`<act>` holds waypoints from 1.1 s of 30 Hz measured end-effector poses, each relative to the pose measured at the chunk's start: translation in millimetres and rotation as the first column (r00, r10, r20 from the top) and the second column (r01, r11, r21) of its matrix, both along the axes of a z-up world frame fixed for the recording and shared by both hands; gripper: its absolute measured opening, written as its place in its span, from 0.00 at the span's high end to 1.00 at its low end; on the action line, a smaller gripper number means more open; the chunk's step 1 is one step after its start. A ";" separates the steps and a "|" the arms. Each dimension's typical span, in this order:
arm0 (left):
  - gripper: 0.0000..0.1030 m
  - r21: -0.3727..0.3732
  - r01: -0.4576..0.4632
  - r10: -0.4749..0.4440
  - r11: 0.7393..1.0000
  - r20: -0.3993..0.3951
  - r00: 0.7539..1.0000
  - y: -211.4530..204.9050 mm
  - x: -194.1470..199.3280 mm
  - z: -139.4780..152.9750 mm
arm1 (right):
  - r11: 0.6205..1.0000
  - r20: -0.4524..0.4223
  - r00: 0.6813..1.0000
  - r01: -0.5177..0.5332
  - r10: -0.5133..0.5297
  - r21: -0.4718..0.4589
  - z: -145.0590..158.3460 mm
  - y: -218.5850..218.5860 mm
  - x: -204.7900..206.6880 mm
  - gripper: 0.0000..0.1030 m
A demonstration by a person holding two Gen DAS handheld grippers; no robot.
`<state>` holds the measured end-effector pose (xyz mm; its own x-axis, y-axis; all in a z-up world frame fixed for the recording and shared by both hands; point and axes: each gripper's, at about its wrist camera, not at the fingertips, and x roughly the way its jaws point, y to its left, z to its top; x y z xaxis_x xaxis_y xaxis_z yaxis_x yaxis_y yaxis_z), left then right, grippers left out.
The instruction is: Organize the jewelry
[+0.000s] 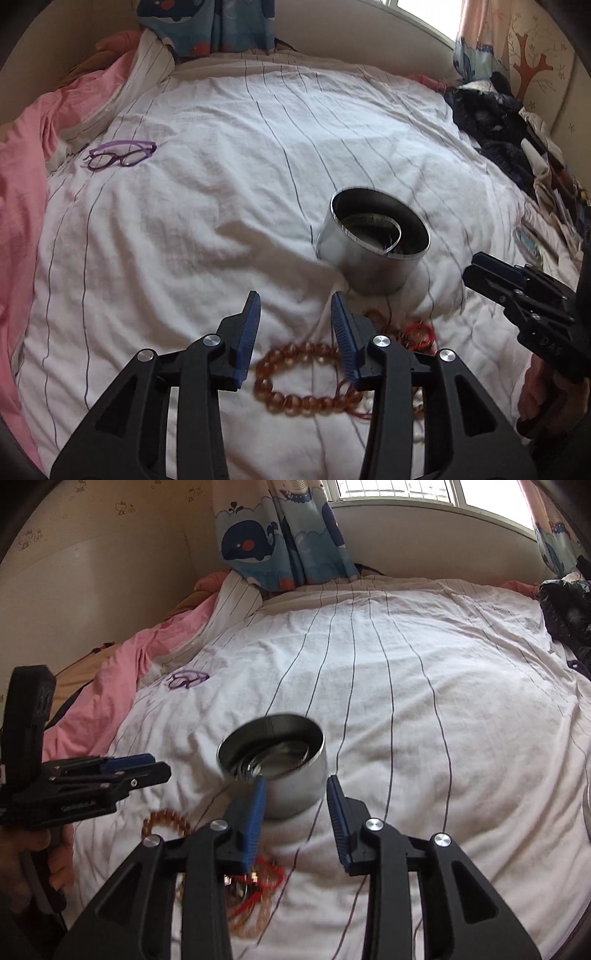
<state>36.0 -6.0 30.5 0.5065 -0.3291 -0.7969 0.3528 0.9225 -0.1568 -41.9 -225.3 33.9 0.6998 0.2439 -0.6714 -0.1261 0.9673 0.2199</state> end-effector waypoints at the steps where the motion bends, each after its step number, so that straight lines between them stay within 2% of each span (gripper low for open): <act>1: 0.63 0.004 0.000 0.000 1.000 -0.017 1.000 1.9 -2.7 -6.9 | 1.000 -0.025 1.000 -0.010 0.011 0.023 -8.0 -1.1 -6.5 0.69; 4: 0.63 0.023 -0.008 0.009 1.000 -0.039 0.999 5.2 -5.6 -18.2 | 0.996 -0.083 0.996 -0.015 0.022 0.084 -23.8 -2.2 -9.3 0.73; 7: 0.63 0.034 -0.017 0.019 0.999 -0.051 0.999 7.3 -3.7 -23.1 | 0.992 -0.097 0.994 -0.040 0.052 0.118 -27.6 1.9 -4.3 0.75; 12: 0.58 0.055 -0.003 0.006 0.998 -0.057 0.998 2.5 -5.6 -30.1 | 0.989 -0.151 0.986 -0.052 0.073 0.138 -43.1 7.5 6.0 0.75; 16: 0.58 0.087 0.015 -0.012 0.996 -0.036 0.999 -4.3 -11.4 -29.0 | 0.990 -0.176 0.981 -0.055 0.078 0.133 -49.8 8.5 10.7 0.75; 17: 0.58 0.094 0.019 -0.016 0.995 -0.033 0.999 -5.4 -12.0 -29.3 | 0.989 -0.175 0.981 -0.059 0.082 0.133 -49.8 9.0 10.5 0.77; 18: 0.58 0.101 0.023 -0.020 0.995 -0.030 0.999 -6.1 -12.8 -29.9 | 0.989 -0.173 0.981 -0.068 0.091 0.133 -49.3 10.8 10.6 0.85; 19: 0.58 0.106 0.024 -0.021 0.994 -0.030 0.999 -6.2 -13.3 -30.2 | 0.990 -0.168 0.981 -0.072 0.092 0.121 -48.2 12.8 10.8 0.89; 20: 0.62 0.106 0.025 -0.022 0.994 -0.026 0.999 -6.3 -14.5 -29.5 | 0.991 -0.162 0.982 -0.075 0.093 0.113 -47.1 13.4 9.5 0.98; 22: 0.74 0.128 0.034 -0.033 0.991 -0.014 0.999 -8.1 -17.4 -28.1 | 0.991 -0.136 0.986 -0.080 0.094 0.104 -42.2 13.8 5.9 0.98; 24: 0.93 0.114 0.039 -0.039 0.993 -0.003 0.999 -5.7 -18.8 -23.0 | 0.993 -0.097 0.992 -0.072 0.081 0.094 -34.6 11.7 2.1 0.98; 26: 0.99 0.088 0.041 -0.042 0.995 0.009 0.999 -3.2 -19.5 -17.2 | 0.994 -0.058 0.997 -0.051 0.057 0.094 -25.9 6.6 -1.5 0.98; 30: 0.99 0.043 0.026 -0.027 0.999 0.015 1.000 5.3 -20.3 -10.7 | 0.994 -0.013 1.000 -0.016 0.018 0.105 -17.1 -4.0 -5.3 0.98; 33: 0.96 0.055 0.015 -0.015 0.998 0.002 1.000 7.3 -18.3 -12.9 | 0.995 0.001 1.000 -0.004 0.004 0.098 -14.2 -6.2 -5.8 0.98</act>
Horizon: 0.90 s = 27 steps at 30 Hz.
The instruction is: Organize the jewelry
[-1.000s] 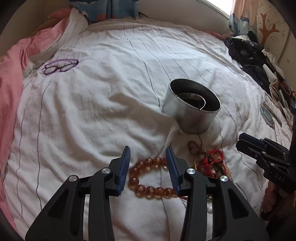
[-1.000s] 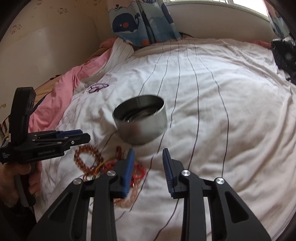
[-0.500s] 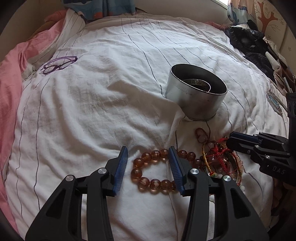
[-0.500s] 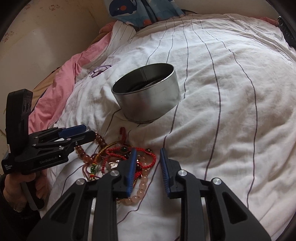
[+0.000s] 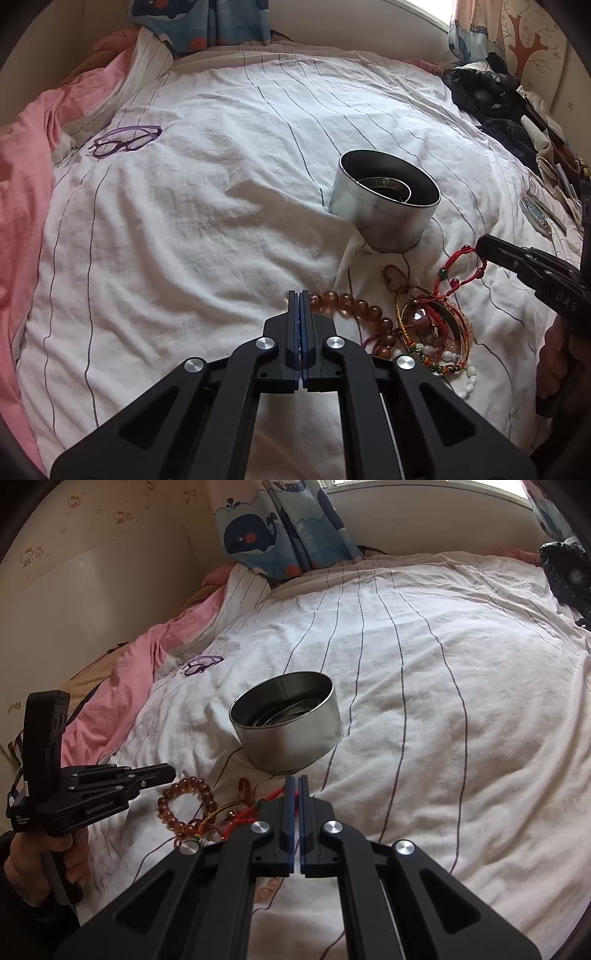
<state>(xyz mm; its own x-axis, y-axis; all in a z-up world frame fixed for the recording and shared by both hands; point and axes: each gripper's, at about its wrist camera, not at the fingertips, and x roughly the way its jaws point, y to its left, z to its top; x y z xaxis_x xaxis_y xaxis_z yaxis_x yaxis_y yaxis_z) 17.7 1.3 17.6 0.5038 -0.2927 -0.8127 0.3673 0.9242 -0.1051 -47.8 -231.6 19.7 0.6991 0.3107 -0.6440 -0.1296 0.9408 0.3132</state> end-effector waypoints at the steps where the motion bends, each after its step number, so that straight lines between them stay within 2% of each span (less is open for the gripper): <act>1: 0.93 0.010 -0.009 0.010 1.000 -0.011 1.000 -0.1 1.3 -2.6 | 1.000 0.000 1.000 0.003 -0.003 0.003 0.0 -0.8 0.3 0.98; 3: 0.68 0.022 -0.010 0.010 1.000 -0.019 1.000 -1.0 1.7 -6.2 | 1.000 -0.001 1.000 0.005 -0.005 0.002 -0.6 -0.8 0.6 0.98; 7: 0.61 0.055 0.004 -0.002 0.998 -0.025 1.000 -4.7 0.4 -11.8 | 1.000 0.006 1.000 0.016 -0.016 0.006 0.5 -2.6 0.1 0.98; 10: 0.61 0.094 0.024 -0.022 0.995 -0.028 0.999 -10.2 -1.6 -17.9 | 1.000 0.014 0.999 0.029 -0.029 0.010 2.3 -5.8 -0.8 0.98; 11: 0.65 0.105 0.032 -0.030 0.994 -0.022 0.999 -11.7 -2.9 -17.9 | 0.999 0.018 0.999 0.034 -0.034 0.013 3.3 -7.0 -1.0 0.98; 12: 0.75 0.112 0.040 -0.038 0.993 -0.021 0.999 -12.3 -3.8 -17.6 | 0.999 0.020 0.999 0.037 -0.037 0.015 4.2 -8.3 -1.2 0.98; 14: 0.89 0.135 0.047 -0.047 0.990 -0.001 0.999 -13.4 -5.4 -14.2 | 0.999 0.028 0.999 0.044 -0.045 0.022 5.6 -10.2 -2.5 0.98; 18: 0.89 0.055 0.042 -0.047 0.998 0.076 0.996 -9.2 -8.9 9.3 | 0.998 0.073 0.997 0.038 -0.041 0.039 14.4 -9.9 -7.2 0.98; 20: 0.90 -0.024 0.055 -0.052 0.998 0.116 0.992 -6.0 -11.3 22.1 | 0.998 0.102 0.994 0.032 -0.037 0.051 19.9 -9.2 -10.0 0.98; 23: 0.90 -0.140 0.070 -0.050 0.988 0.145 0.988 -5.5 -11.9 38.8 | 0.998 0.143 0.989 0.020 -0.029 0.065 28.7 -8.5 -12.3 0.98; 25: 0.90 -0.216 0.098 -0.063 0.972 0.163 0.985 -7.3 -12.1 49.0 | 0.998 0.155 0.988 0.015 -0.024 0.064 33.2 -7.6 -11.6 0.98; 27: 0.90 -0.231 0.105 -0.066 0.967 0.168 0.983 -14.3 -10.3 55.1 | 0.998 0.164 0.986 0.009 -0.021 0.070 37.4 -7.6 -9.1 0.98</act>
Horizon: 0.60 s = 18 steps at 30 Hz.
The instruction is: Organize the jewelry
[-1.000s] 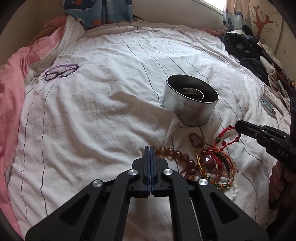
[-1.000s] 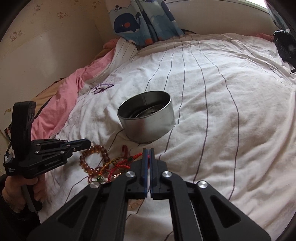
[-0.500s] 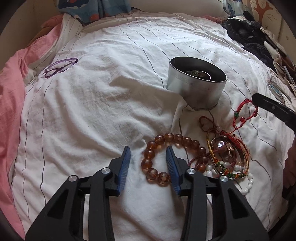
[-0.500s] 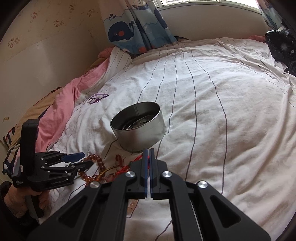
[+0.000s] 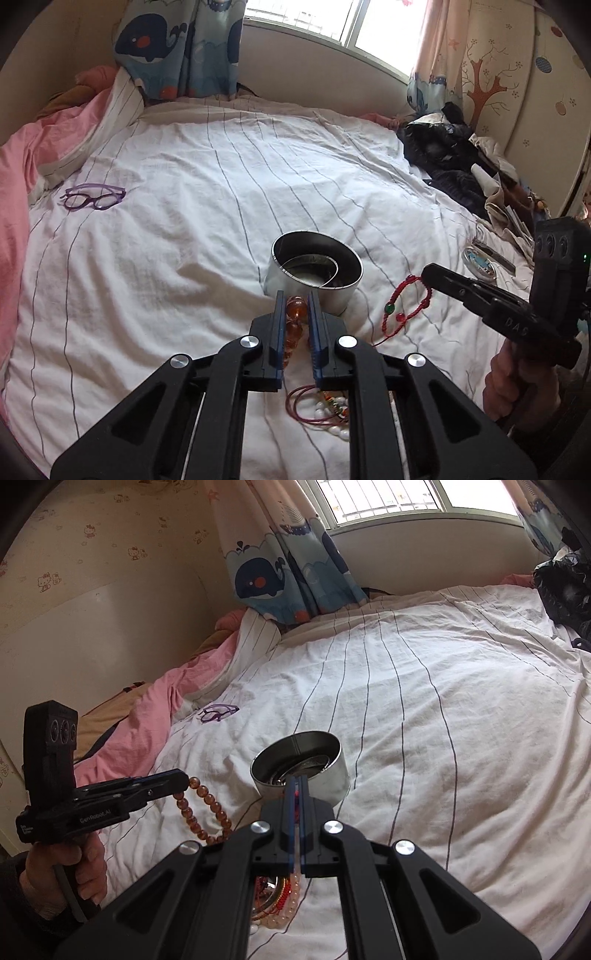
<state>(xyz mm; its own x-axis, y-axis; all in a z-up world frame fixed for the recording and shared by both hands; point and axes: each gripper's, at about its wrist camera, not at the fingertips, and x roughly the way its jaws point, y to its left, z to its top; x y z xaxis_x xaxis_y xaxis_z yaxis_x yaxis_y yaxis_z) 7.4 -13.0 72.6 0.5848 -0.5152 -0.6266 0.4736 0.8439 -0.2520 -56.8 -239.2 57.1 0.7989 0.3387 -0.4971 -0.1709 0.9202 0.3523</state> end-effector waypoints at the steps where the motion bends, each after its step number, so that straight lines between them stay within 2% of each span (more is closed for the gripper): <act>1: 0.90 -0.016 0.001 -0.001 1.000 0.000 1.000 -2.8 2.7 2.7 | 1.000 0.004 1.000 0.000 0.000 0.004 2.1 -0.6 2.2 0.98; 9: 0.90 -0.152 -0.008 0.004 0.988 -0.025 1.000 -26.3 40.1 14.1 | 1.000 0.023 1.000 0.005 -0.006 0.007 13.0 -3.2 23.4 0.98; 12: 0.90 -0.219 -0.008 0.001 0.976 -0.033 0.999 -33.0 53.0 13.8 | 1.000 0.032 0.999 0.012 -0.012 0.003 15.9 -2.8 35.6 0.98; 15: 0.90 -0.238 -0.012 0.003 0.971 -0.038 0.999 -38.9 64.7 11.8 | 1.000 0.044 0.999 0.022 -0.023 0.005 19.1 -3.4 47.8 0.98; 18: 0.89 -0.239 -0.029 0.007 0.971 -0.093 0.996 -40.1 81.4 -2.6 | 1.000 0.049 0.998 0.030 -0.030 0.006 18.5 -1.5 62.0 0.98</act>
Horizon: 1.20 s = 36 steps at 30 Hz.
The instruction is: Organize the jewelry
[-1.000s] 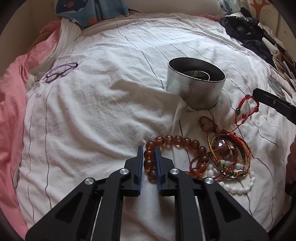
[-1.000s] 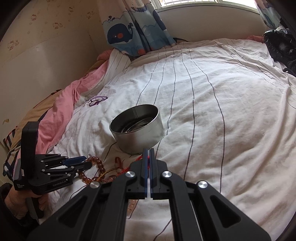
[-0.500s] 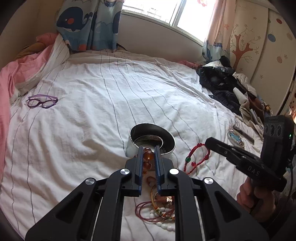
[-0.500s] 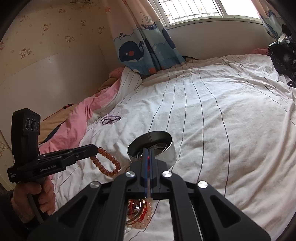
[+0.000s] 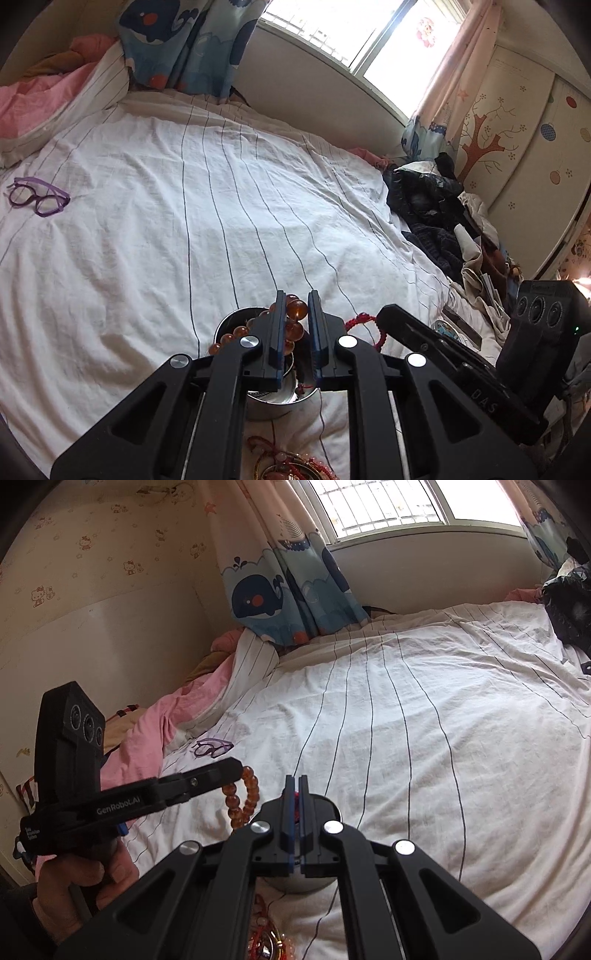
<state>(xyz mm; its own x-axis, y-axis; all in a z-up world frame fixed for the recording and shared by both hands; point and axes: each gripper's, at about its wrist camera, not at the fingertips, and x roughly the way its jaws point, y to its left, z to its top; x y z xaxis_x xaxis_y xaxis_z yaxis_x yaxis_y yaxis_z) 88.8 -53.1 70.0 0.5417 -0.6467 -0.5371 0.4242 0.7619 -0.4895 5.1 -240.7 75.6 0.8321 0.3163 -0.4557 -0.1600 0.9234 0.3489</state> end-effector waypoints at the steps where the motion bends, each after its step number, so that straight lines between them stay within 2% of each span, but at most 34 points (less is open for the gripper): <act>1: 0.89 0.013 0.001 0.000 1.000 -0.041 0.999 -0.2 6.9 -8.9 | 1.000 -0.007 1.000 0.004 -0.005 -0.006 -3.5 2.4 6.4 0.98; 2: 0.89 0.032 -0.010 0.012 0.999 -0.078 0.997 1.4 12.1 -17.3 | 1.000 -0.026 1.000 -0.004 0.003 -0.020 -8.7 6.3 14.3 0.98; 5: 0.85 0.018 0.012 -0.010 1.000 -0.145 0.989 5.8 18.5 -32.7 | 0.996 -0.129 0.991 -0.033 0.023 -0.080 -34.7 19.7 35.1 0.98; 8: 0.83 -0.041 0.011 -0.017 0.999 -0.160 0.987 13.6 21.0 -33.1 | 0.998 -0.172 0.985 -0.005 -0.007 -0.070 -47.9 14.4 35.9 0.98; 10: 0.81 -0.046 -0.026 0.019 0.999 -0.153 0.988 24.3 21.1 -28.7 | 0.998 -0.166 0.986 0.014 -0.023 -0.056 -45.1 6.7 32.2 0.98; 13: 0.71 0.017 -0.077 0.079 0.997 -0.167 0.983 38.8 23.1 -28.8 | 0.999 -0.159 0.987 0.026 -0.032 -0.037 -40.7 -0.4 27.2 0.98; 15: 0.61 0.033 -0.099 0.103 0.995 -0.196 0.975 43.9 27.7 -37.2 | 0.999 -0.165 0.986 0.030 -0.033 -0.020 -41.4 -2.6 25.3 0.98; 17: 0.58 0.038 -0.080 0.086 0.996 -0.223 0.971 40.4 30.8 -44.3 | 0.999 -0.171 0.985 0.031 -0.033 -0.015 -41.6 -3.0 24.6 0.98; 19: 0.54 0.106 -0.055 0.077 0.993 -0.216 0.973 28.7 32.4 -51.0 | 0.999 -0.171 0.985 0.032 -0.033 -0.010 -40.5 -4.1 21.7 0.98; 22: 0.51 0.154 -0.099 0.134 0.983 -0.239 0.962 30.0 40.4 -69.3 | 0.999 -0.175 0.984 0.040 -0.040 -0.001 -39.5 -7.8 15.5 0.98; 25: 0.49 0.118 -0.126 0.152 0.985 -0.244 0.958 38.2 43.6 -76.5 | 0.999 -0.176 0.983 0.049 -0.045 0.017 -39.0 -13.0 10.1 0.98; 29: 0.49 -0.023 -0.177 0.167 0.984 -0.221 0.961 54.8 43.6 -65.7 | 0.998 -0.174 0.984 0.051 -0.046 0.023 -37.2 -13.6 9.7 0.98; 30: 0.49 0.003 -0.192 0.188 0.981 -0.219 0.957 56.1 45.4 -64.5 | 0.999 -0.174 0.984 0.047 -0.042 0.024 -37.3 -13.2 9.3 0.98; 33: 0.50 0.175 -0.189 0.222 0.966 -0.191 0.956 45.9 49.2 -69.4 | 0.999 -0.178 0.983 0.044 -0.038 0.028 -37.6 -12.3 8.6 0.98; 34: 0.50 0.245 -0.172 0.217 0.954 -0.169 0.962 37.9 48.2 -71.7 | 0.999 -0.178 0.983 0.043 -0.037 0.030 -36.9 -12.1 8.3 0.98; 36: 0.51 0.381 -0.134 0.182 0.915 -0.093 0.979 17.7 42.5 -74.2 | 0.999 -0.175 0.984 0.041 -0.035 0.031 -35.1 -12.1 7.1 0.98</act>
<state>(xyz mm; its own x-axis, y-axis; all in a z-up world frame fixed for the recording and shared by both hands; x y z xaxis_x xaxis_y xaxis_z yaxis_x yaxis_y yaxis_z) 131.3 -35.4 -4.2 0.5339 -0.2991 -0.7909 0.2374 0.9507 -0.1993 12.2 -252.7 40.4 0.7528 0.3034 -0.5841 -0.0586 0.9148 0.3997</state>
